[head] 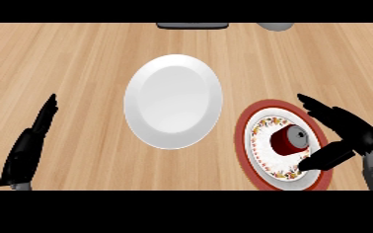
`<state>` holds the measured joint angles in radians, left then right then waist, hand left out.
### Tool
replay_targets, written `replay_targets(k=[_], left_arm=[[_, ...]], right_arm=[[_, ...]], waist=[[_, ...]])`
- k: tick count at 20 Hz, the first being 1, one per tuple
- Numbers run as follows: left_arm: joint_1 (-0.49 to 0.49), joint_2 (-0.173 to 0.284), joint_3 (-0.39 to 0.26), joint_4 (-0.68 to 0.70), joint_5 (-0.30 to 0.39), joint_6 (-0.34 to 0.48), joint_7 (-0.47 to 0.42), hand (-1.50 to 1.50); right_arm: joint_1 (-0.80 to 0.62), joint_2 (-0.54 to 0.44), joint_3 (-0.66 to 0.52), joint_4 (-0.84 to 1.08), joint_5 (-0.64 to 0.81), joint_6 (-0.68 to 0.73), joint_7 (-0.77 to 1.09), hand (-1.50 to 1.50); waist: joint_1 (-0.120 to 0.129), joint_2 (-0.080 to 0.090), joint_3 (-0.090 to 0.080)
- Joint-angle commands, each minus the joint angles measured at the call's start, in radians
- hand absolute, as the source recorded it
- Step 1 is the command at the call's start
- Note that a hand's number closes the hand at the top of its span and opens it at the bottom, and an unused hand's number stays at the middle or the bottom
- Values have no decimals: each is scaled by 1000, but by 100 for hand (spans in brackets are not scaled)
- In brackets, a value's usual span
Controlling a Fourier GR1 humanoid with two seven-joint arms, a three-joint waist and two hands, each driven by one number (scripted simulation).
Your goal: Pick the can from the plate and place it in the plate
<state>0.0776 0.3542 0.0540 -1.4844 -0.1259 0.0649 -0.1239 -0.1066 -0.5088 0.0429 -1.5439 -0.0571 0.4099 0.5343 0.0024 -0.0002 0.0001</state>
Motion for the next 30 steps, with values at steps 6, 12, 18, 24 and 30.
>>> replay_targets(k=[6,12,18,24,30], left_arm=[[13,-10,53,-32,-15,-53,5,0],[-36,-31,92,15,-51,-76,4,0],[-54,-73,10,-5,-81,-66,-6,0],[-105,-78,-11,-3,-80,-85,-8,0],[-96,-84,-6,-4,-82,-74,-2,0]], right_arm=[[22,120,-21,60,127,-20,-147,150],[67,156,-47,-36,168,7,-128,150],[-265,-46,48,185,393,92,-324,150],[-429,-151,148,319,617,21,-528,150],[-533,-107,91,546,686,-249,-760,150]], waist=[[0,0,0],[-4,-1,0],[95,27,4],[136,45,6],[115,39,7]])
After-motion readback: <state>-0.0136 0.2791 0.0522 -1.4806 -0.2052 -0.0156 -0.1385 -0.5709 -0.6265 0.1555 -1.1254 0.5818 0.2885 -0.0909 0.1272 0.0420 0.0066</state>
